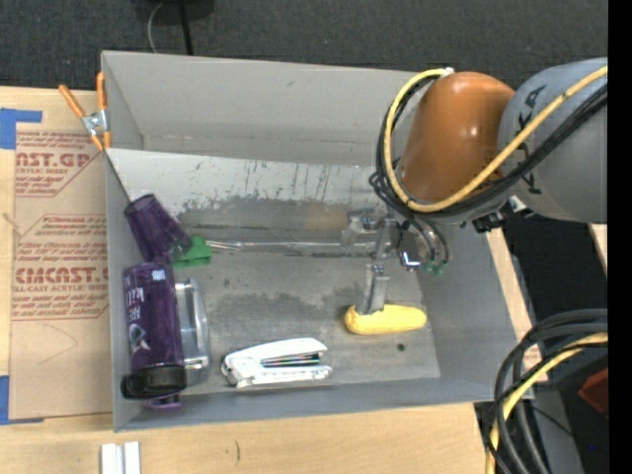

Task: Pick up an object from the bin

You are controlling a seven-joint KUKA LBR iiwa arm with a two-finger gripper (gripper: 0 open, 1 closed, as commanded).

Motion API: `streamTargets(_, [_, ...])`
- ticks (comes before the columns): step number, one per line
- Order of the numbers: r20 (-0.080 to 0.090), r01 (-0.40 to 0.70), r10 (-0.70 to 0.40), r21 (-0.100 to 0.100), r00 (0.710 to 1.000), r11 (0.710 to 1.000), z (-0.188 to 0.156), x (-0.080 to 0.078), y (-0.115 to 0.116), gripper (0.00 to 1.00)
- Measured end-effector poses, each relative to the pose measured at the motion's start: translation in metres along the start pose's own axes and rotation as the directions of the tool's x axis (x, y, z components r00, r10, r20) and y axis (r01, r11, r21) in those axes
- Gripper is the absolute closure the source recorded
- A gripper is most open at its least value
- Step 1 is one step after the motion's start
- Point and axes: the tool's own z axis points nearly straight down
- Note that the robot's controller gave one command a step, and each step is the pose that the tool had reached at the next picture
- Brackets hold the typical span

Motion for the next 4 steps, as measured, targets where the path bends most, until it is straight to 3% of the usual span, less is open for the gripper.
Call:
streamTargets(1, [0.008,0.0,0.0,0.0,1.0,1.0,-0.005,-0.002,0.0,0.0])
streamTargets(2, [0.007,0.066,-0.066,0.0,0.998,0.998,0.023,0.012,-0.053,0.0])
streamTargets(3, [0.008,-0.018,0.018,0.002,1.0,1.0,0.059,0.025,-0.076,0.0])
streamTargets(4, [0.005,-0.196,0.196,-0.002,0.981,0.981,0.08,0.03,-0.061,0.0])
